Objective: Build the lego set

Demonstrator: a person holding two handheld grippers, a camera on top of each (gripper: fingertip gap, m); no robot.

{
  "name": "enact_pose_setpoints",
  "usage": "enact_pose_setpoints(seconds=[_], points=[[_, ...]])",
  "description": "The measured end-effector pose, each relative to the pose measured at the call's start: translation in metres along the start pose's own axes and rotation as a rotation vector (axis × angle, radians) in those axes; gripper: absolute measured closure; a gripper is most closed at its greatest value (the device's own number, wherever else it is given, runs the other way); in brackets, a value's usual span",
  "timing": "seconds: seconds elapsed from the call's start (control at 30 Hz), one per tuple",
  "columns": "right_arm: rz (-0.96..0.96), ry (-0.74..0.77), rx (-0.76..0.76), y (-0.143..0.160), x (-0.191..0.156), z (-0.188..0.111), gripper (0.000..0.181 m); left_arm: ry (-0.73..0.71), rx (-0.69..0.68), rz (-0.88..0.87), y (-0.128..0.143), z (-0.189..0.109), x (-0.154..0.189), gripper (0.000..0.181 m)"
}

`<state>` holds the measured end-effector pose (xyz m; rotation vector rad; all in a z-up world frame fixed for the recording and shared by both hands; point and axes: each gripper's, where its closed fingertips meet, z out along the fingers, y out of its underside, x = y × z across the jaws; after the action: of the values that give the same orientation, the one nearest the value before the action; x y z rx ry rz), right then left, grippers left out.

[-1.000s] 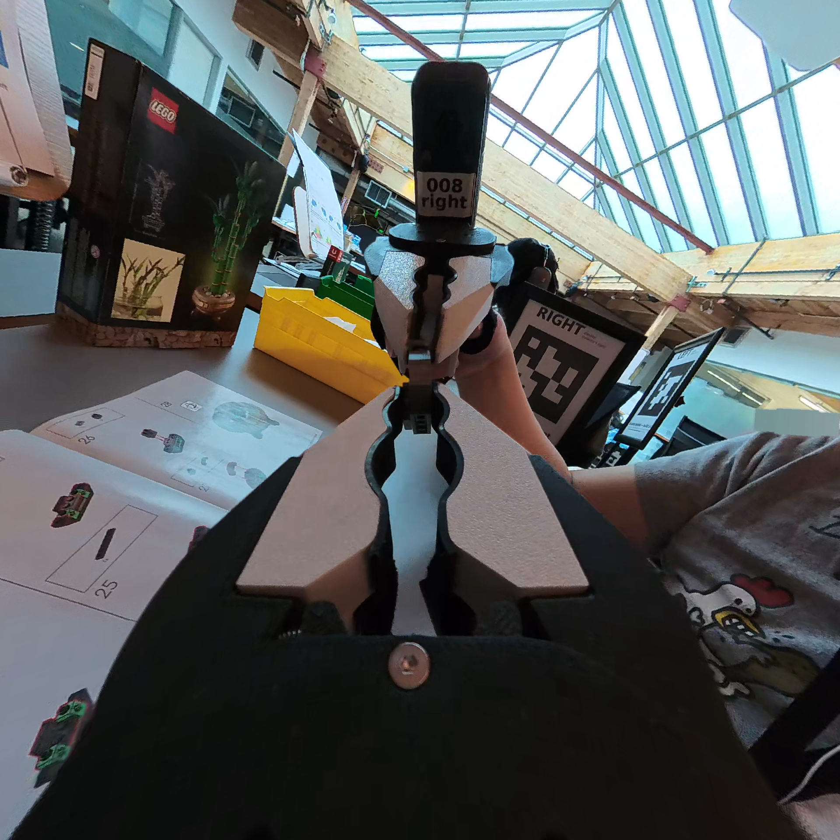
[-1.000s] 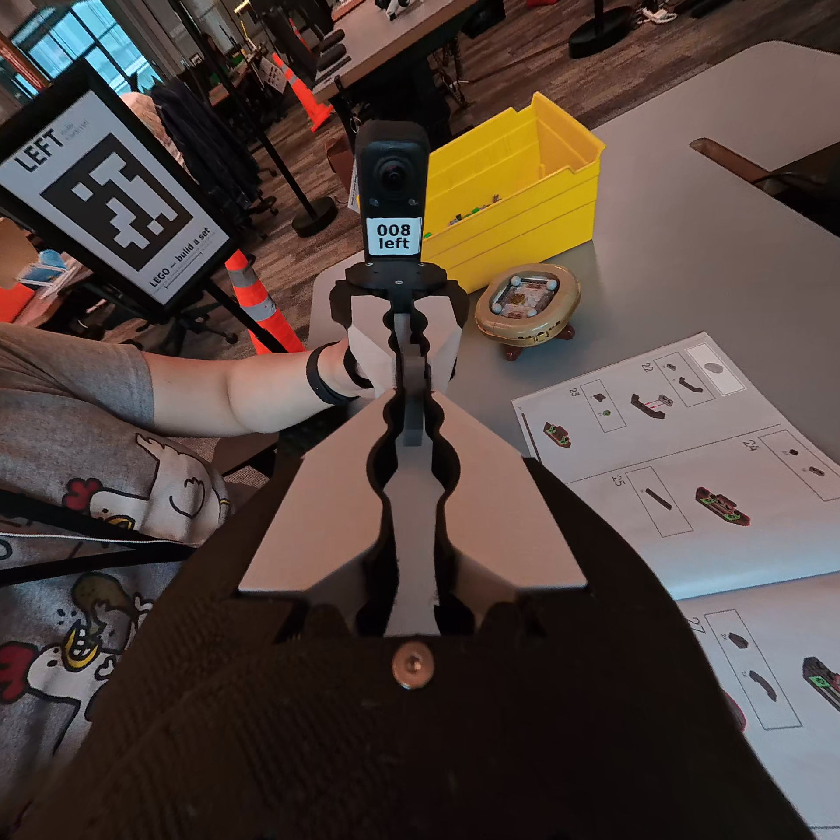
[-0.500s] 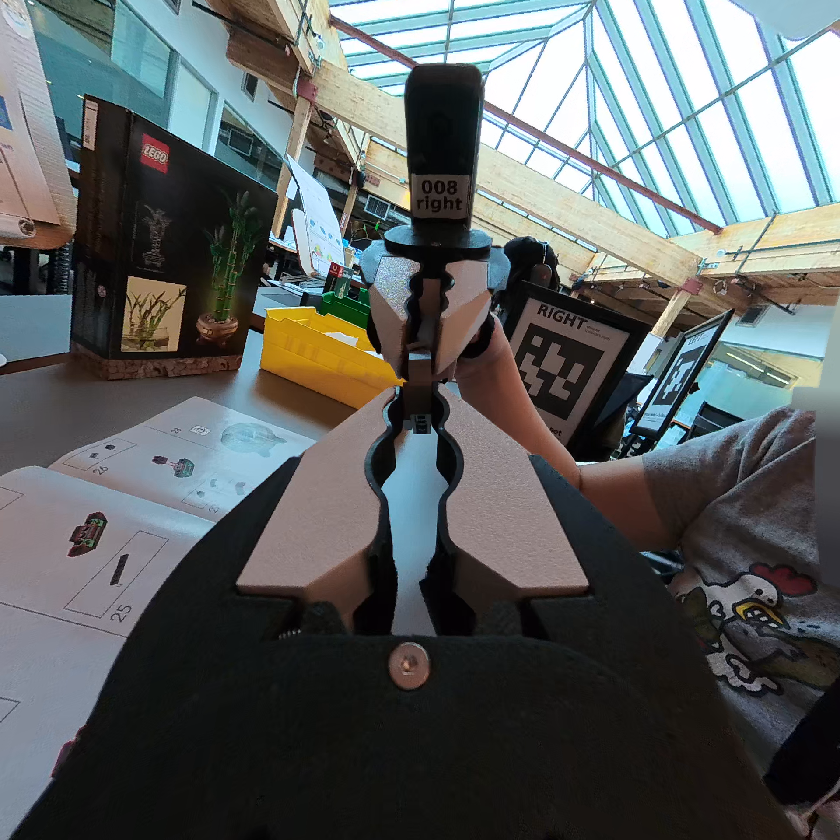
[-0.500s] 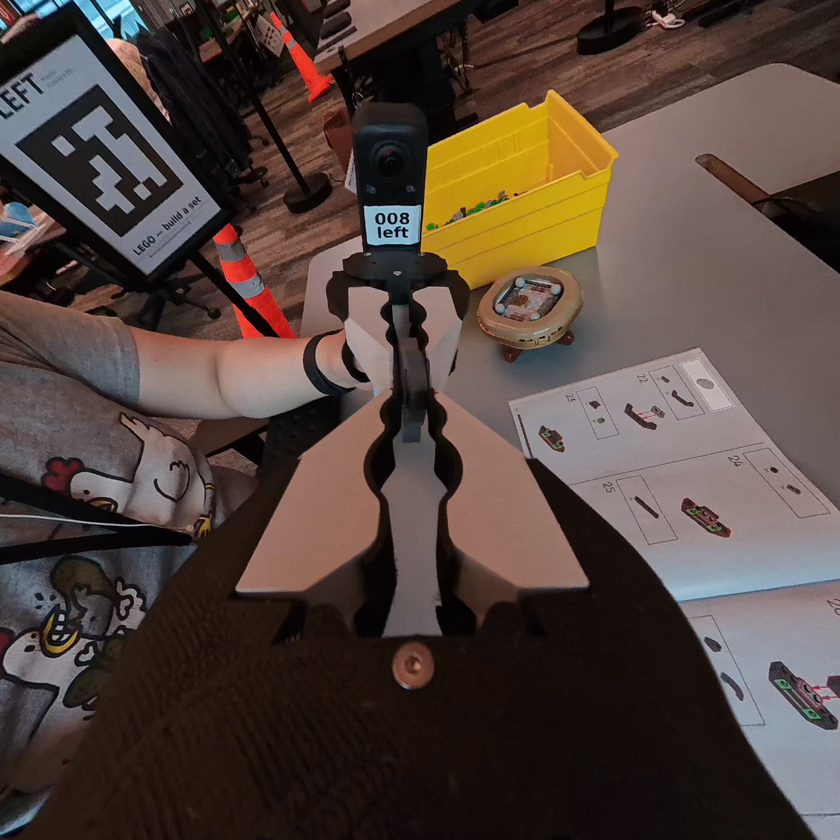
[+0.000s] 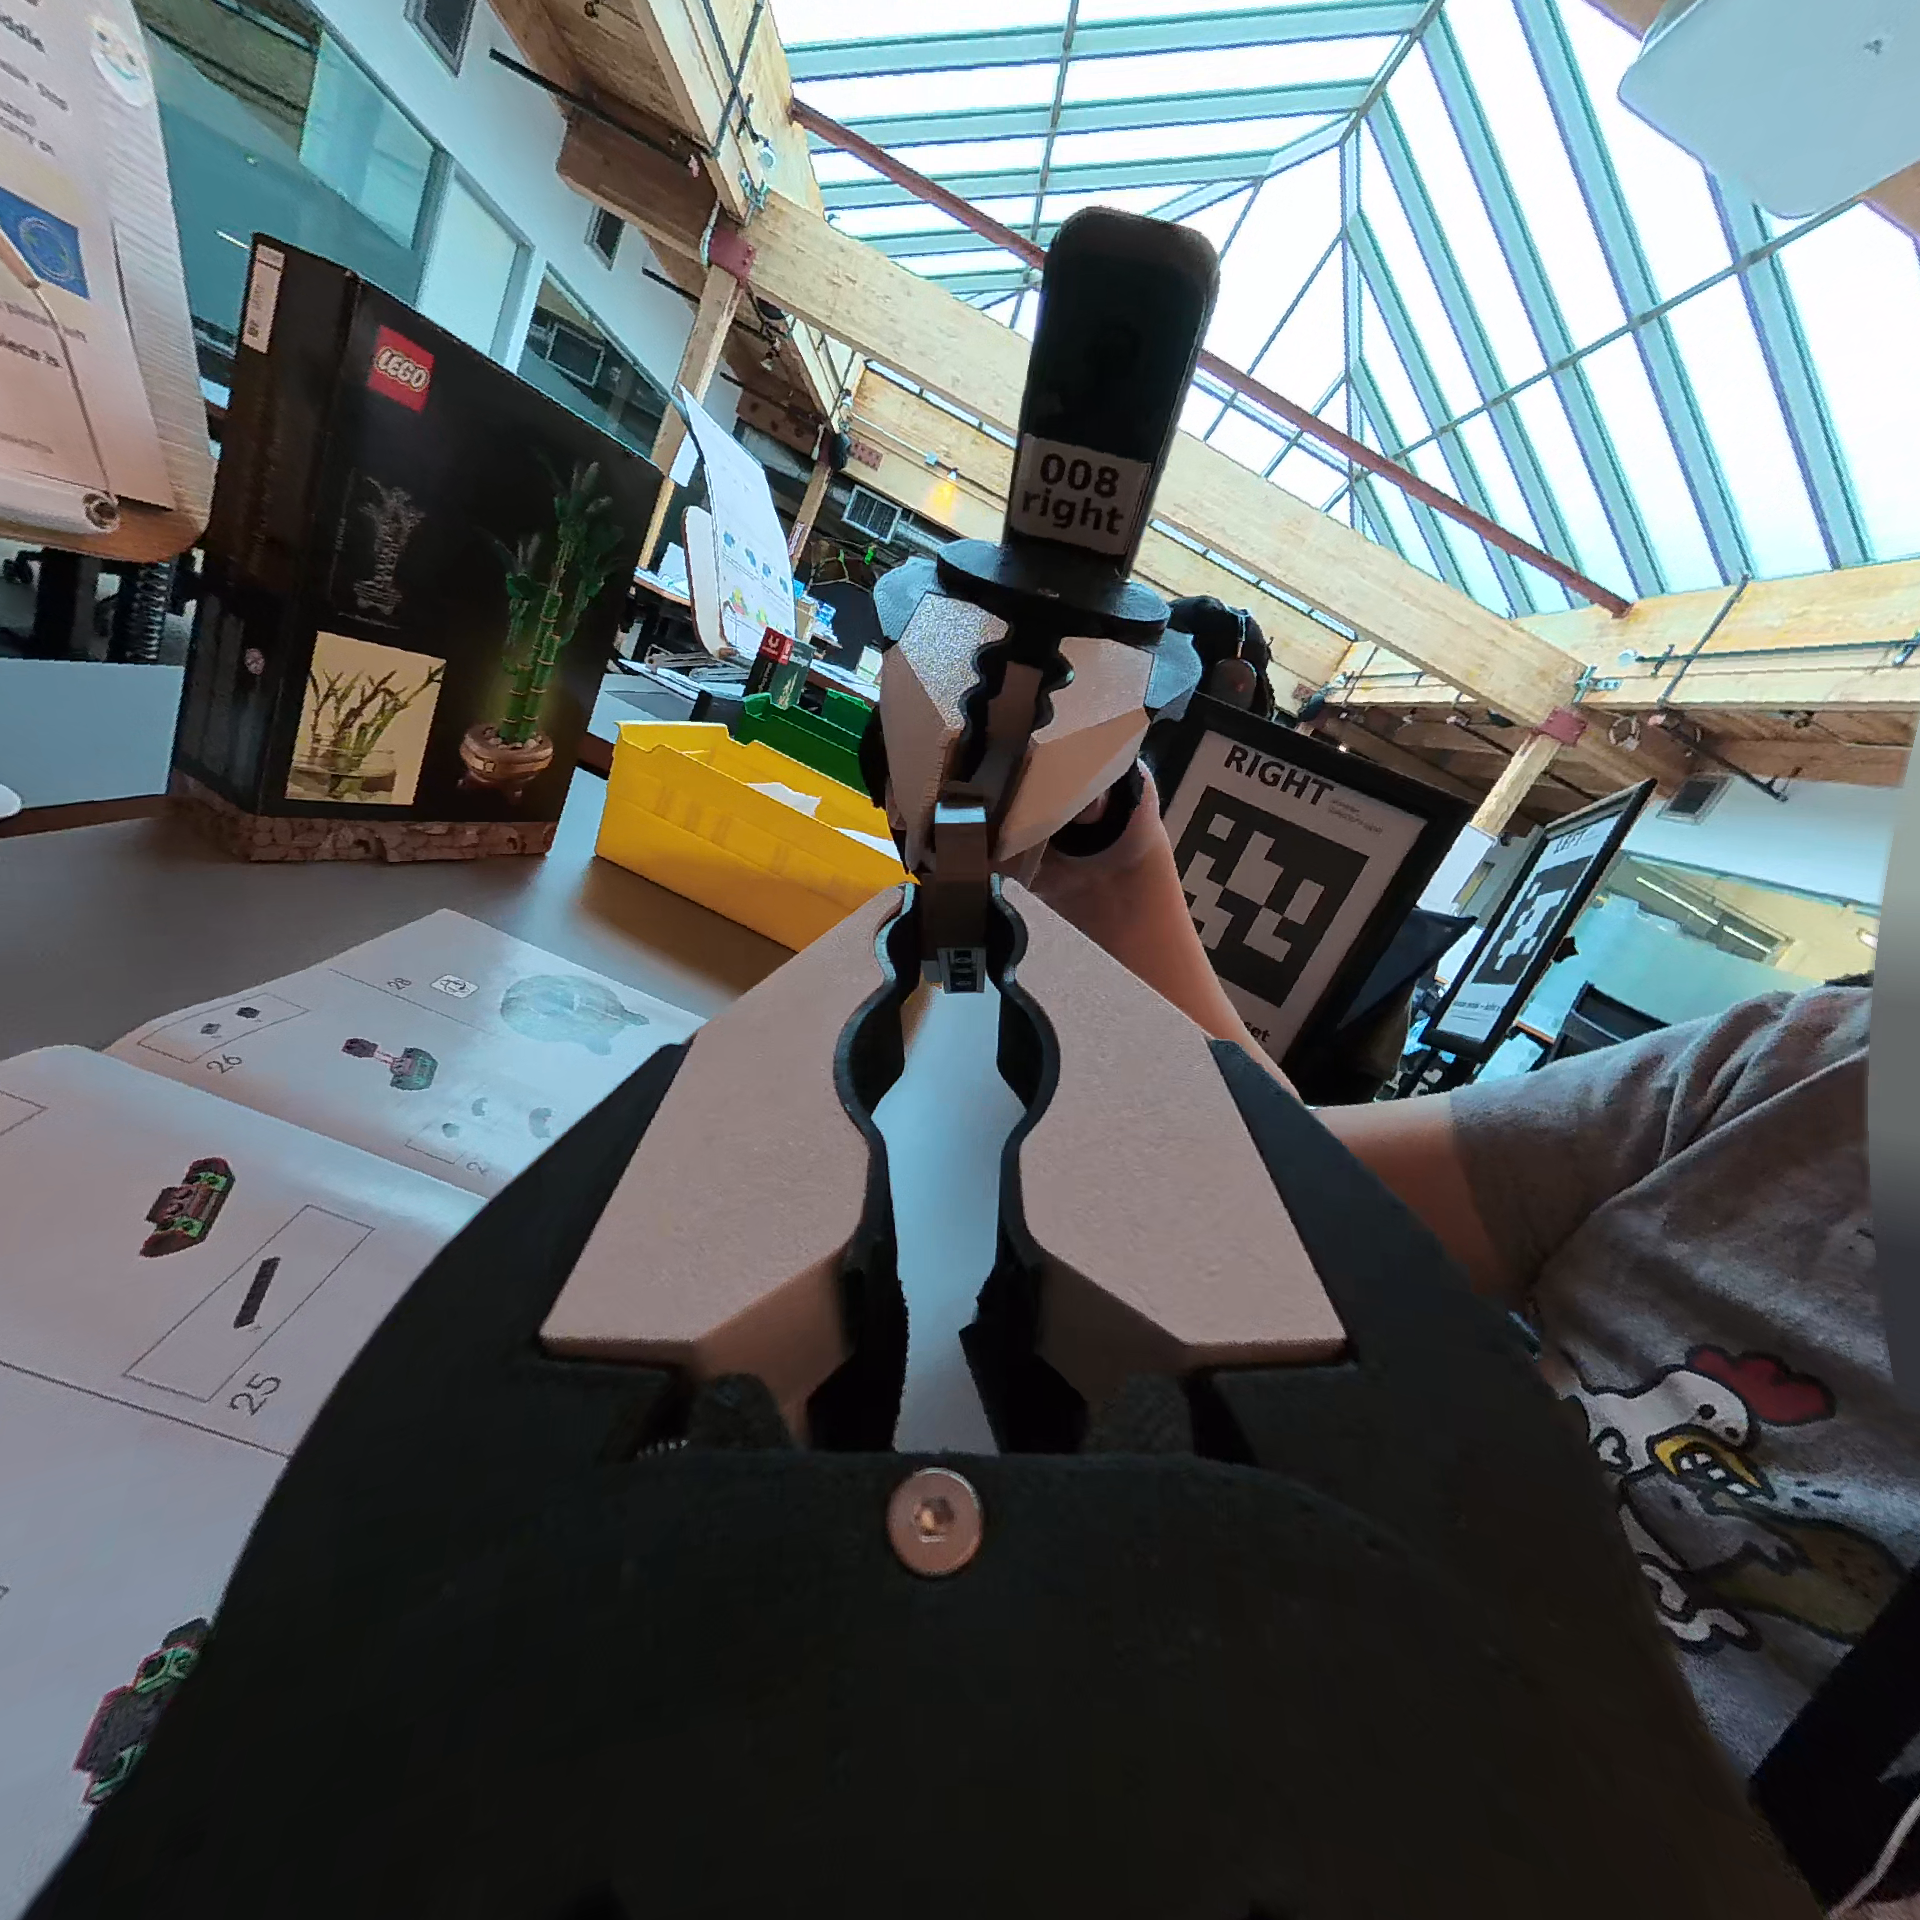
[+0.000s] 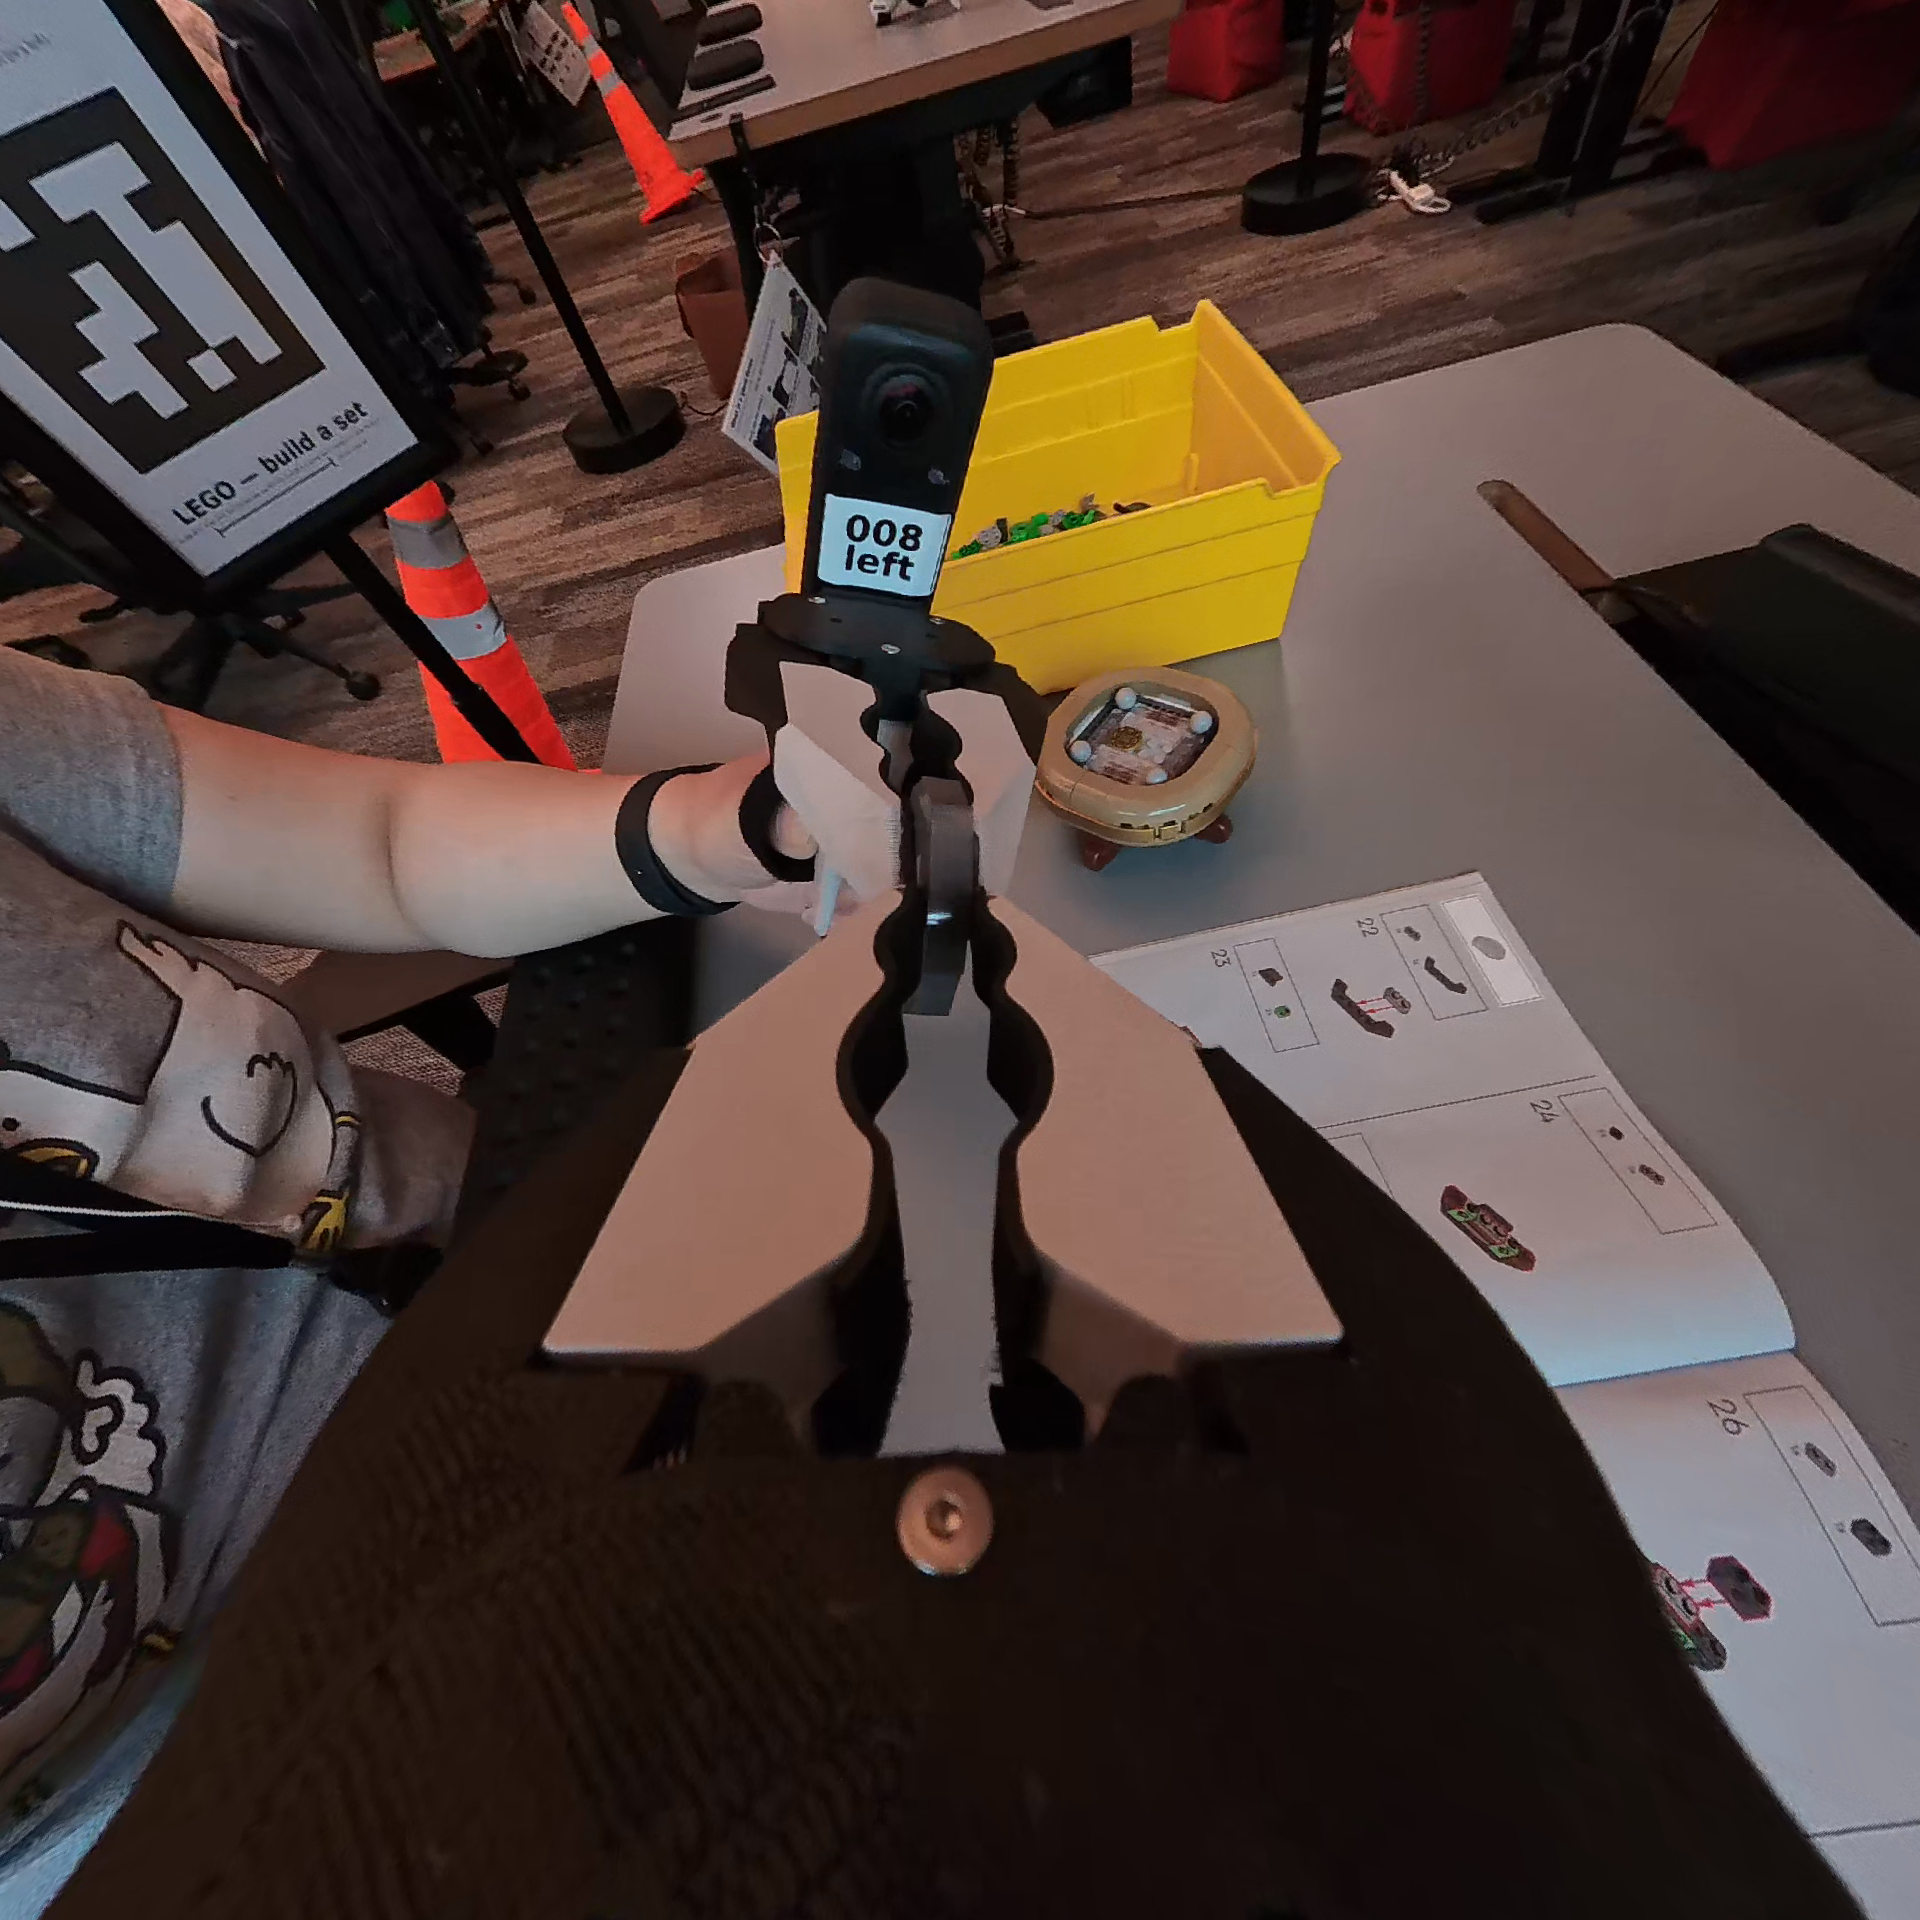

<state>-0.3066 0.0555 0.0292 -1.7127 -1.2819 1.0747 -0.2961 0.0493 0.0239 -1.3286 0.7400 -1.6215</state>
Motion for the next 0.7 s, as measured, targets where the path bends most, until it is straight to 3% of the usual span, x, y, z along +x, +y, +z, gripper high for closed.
enact_pose_setpoints(seconds=[0.7], points=[[0.052, -0.152, 0.009, 0.004, -0.013, 0.001, 0.175, -0.012, -0.059, 0.174, 0.003, 0.000, 0.011, 0.172]])
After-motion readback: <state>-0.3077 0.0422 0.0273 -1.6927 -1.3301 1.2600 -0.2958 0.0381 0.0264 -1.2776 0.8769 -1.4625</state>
